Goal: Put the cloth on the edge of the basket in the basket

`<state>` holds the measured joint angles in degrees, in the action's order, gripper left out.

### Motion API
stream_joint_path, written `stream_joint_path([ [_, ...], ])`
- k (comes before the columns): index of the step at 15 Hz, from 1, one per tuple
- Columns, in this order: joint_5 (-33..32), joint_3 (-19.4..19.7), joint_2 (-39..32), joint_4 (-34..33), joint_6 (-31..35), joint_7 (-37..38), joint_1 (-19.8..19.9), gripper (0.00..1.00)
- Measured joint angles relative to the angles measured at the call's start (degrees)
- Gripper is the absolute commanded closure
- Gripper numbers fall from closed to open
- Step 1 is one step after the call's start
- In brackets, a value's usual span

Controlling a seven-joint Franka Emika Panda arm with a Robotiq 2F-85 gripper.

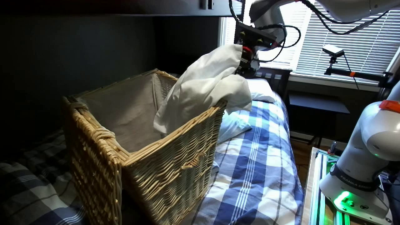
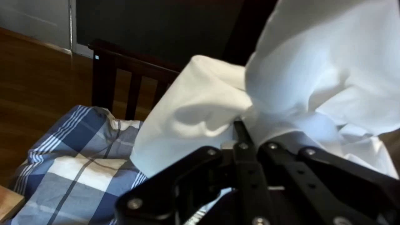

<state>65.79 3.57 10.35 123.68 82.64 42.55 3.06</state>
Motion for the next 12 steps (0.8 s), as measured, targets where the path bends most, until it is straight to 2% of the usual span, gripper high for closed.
stream_joint_path([
  [2,1.00,-0.14,1.29,-1.23,-1.90,0.10,0.00,0.99],
  [5,3.24,-1.47,0.59,-3.01,-1.35,-2.39,-0.42,0.99],
  [12,6.73,-7.65,-5.69,-7.42,15.91,-20.93,-4.37,0.99],
])
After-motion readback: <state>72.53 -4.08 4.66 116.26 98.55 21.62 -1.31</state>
